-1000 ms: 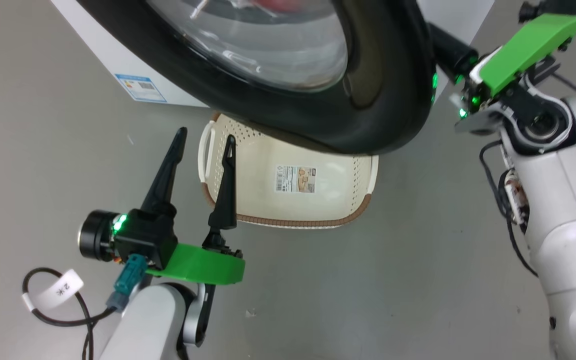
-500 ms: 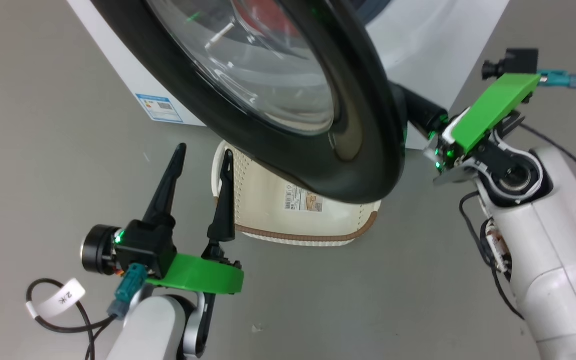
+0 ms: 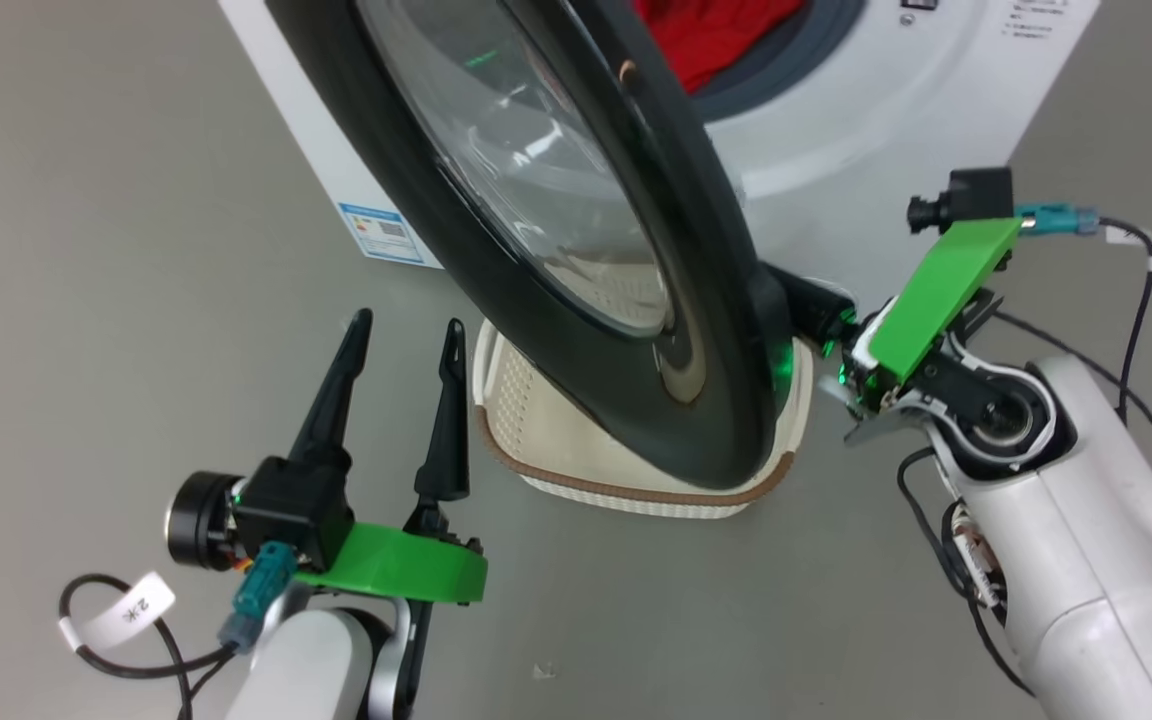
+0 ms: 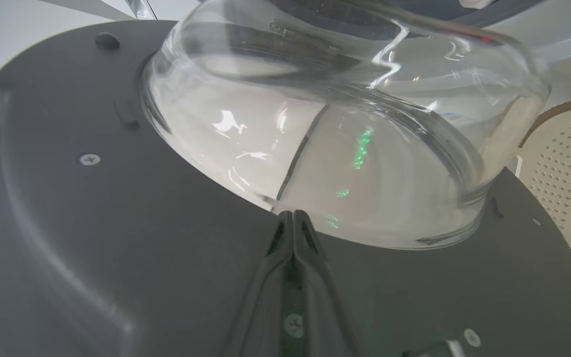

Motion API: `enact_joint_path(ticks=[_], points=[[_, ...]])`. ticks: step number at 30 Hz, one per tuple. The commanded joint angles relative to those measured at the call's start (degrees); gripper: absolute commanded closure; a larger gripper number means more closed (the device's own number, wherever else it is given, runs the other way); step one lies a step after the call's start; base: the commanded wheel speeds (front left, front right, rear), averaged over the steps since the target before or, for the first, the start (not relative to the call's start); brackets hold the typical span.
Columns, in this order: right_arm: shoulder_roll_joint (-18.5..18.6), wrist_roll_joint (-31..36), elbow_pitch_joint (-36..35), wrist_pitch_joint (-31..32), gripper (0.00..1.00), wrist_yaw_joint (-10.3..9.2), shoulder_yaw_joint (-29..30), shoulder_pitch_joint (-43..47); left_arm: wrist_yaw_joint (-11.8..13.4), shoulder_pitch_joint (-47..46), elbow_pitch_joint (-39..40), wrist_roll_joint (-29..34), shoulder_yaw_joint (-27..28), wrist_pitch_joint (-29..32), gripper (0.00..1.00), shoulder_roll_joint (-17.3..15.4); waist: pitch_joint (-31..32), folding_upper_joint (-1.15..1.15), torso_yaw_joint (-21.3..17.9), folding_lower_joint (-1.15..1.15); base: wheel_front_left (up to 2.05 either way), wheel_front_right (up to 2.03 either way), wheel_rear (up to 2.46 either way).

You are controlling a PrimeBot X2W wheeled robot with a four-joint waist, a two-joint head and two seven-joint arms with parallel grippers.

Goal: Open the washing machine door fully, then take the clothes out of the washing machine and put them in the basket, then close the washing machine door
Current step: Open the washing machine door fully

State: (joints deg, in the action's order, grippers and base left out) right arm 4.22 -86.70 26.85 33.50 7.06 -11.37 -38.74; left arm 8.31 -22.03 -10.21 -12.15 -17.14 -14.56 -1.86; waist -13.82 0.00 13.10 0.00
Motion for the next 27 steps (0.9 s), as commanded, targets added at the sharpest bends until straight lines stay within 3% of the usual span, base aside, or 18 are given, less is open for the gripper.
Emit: enact_joint_path(ticks=[1, 27], points=[[-1.3, -0.8, -2.4, 0.8, 1.00, 0.43, -1.5, 1.4, 0.4, 0.9, 1.2, -0.4, 1.8, -0.4, 0.00, -1.0, 0.9, 0.00, 1.2, 0.00, 0.00, 0.00, 0.00], [-1.3, -1.7, -10.1, 4.1, 1.00, 0.43, -6.8, 10.3, 0.5, 2.9, 0.0, -1.2, 2.2, -0.4, 0.00, -1.0, 5.1, 0.00, 8.9, 0.00, 0.00, 0.00, 0.00]])
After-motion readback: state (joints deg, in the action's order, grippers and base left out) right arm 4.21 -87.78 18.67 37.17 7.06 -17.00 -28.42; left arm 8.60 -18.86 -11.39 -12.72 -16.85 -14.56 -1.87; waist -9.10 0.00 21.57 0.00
